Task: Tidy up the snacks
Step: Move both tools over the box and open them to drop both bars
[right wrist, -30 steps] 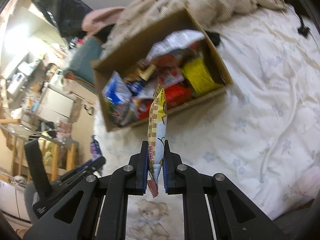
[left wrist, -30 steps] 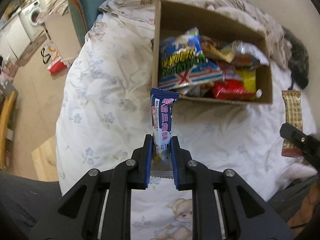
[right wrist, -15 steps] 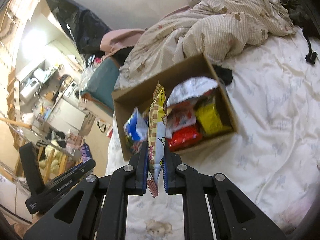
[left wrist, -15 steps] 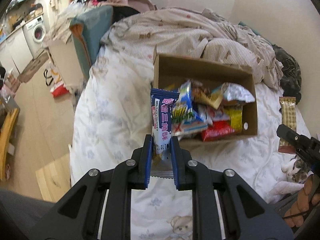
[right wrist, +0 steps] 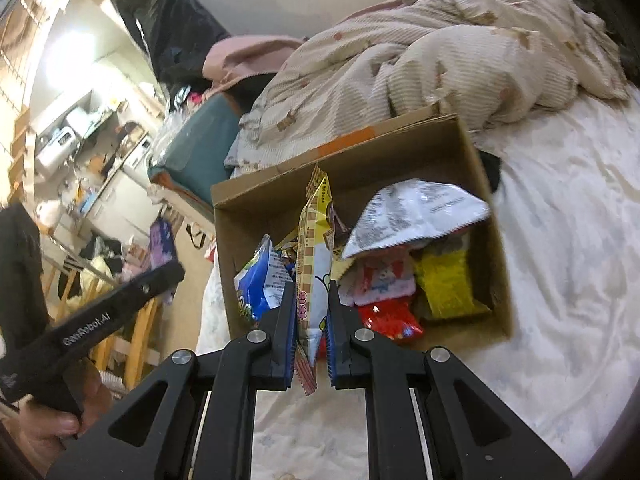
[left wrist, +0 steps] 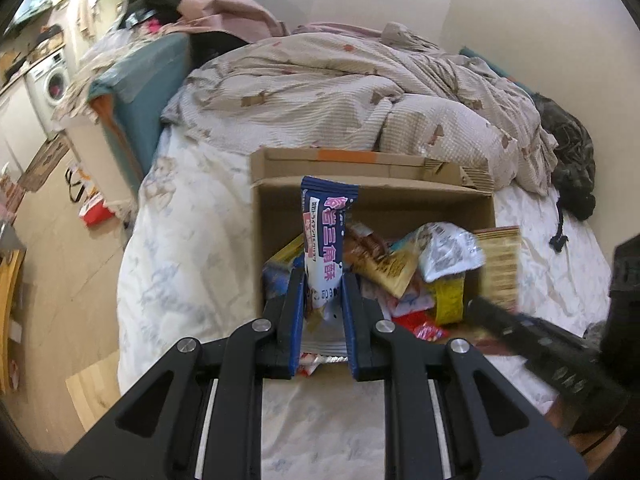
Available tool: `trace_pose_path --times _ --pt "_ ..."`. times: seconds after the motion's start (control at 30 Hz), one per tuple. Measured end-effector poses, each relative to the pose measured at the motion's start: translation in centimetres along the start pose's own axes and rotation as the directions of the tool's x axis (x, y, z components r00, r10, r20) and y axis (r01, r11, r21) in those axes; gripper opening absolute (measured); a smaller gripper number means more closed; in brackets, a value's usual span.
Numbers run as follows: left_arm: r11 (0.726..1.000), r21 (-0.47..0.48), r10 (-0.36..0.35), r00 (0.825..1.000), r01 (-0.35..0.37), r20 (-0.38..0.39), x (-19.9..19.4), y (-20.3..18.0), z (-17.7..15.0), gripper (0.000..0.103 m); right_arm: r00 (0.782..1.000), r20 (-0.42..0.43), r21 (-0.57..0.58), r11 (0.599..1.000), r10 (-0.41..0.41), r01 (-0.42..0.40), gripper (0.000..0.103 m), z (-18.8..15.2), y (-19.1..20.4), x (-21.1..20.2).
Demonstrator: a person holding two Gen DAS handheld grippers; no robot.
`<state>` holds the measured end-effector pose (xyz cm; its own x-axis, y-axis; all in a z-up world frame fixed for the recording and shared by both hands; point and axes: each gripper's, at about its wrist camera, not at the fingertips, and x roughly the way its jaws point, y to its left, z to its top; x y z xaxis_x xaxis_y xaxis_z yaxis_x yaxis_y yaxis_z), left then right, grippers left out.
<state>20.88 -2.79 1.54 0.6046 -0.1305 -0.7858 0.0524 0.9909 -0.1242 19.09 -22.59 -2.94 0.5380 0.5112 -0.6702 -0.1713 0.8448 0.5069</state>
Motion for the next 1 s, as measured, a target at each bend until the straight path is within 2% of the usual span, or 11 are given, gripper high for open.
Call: trace_pose_path --times 0.2,0.37,0.63,0.77,0.8,0.83,0.87,0.9,0.93,0.97,1.0 --pt "0.995 0.093 0.024 0.998 -0.018 -0.059 3.8 -2.1 1.3 0.015 0.998 -0.055 -0.029 1.000 -0.009 0.008 0.013 1.6 -0.2 3.9" --pt "0.994 0.107 0.029 0.994 -0.018 -0.102 6.6 -2.6 1.9 0.015 0.997 -0.083 -0.010 1.000 -0.003 0.002 0.013 2.7 -1.1 5.6" --pt "0.994 0.106 0.040 0.995 -0.030 -0.096 7.5 -2.7 2.7 0.015 0.997 -0.059 0.030 0.999 0.042 -0.040 0.013 3.7 -2.2 5.5" --pt "0.994 0.105 0.026 0.995 -0.015 -0.097 7.4 -2.4 3.1 0.016 0.996 -0.045 0.060 0.995 0.082 -0.079 0.017 4.1 -2.3 5.3" --pt "0.994 0.106 0.030 0.995 -0.020 -0.097 7.3 -2.4 3.2 0.021 0.995 -0.045 0.066 0.994 0.093 -0.090 0.017 4.2 -2.3 5.2" --pt "0.994 0.104 0.036 0.995 -0.025 -0.098 7.2 -2.3 3.2 0.034 0.994 -0.044 0.073 0.992 0.104 -0.101 0.017 4.4 -2.3 5.1" --pt "0.995 0.098 0.037 0.995 -0.027 -0.095 7.1 -2.2 3.2 0.044 0.993 -0.040 0.074 0.992 0.109 -0.106 0.017 4.5 -2.4 5.0" --pt "0.996 0.087 0.039 0.995 -0.031 -0.087 6.9 -2.1 3.2 0.061 0.993 -0.031 0.077 0.991 0.115 -0.112 0.017 4.6 -2.4 4.7" --pt "0.996 0.078 0.039 0.996 -0.033 -0.076 6.7 -1.9 3.2 0.072 0.993 -0.026 0.079 0.990 0.117 -0.114 0.017 4.7 -2.5 4.6" --pt "0.997 0.073 0.043 0.997 -0.038 -0.067 6.4 -1.8 3.3 0.074 0.993 -0.019 0.083 0.990 0.117 -0.115 0.018 4.8 -2.5 4.3" --pt "0.997 0.069 0.047 0.997 -0.043 -0.058 6.2 -1.7 3.3 0.077 0.993 -0.015 0.084 0.990 0.117 -0.115 0.024 4.9 -2.5 4.2"
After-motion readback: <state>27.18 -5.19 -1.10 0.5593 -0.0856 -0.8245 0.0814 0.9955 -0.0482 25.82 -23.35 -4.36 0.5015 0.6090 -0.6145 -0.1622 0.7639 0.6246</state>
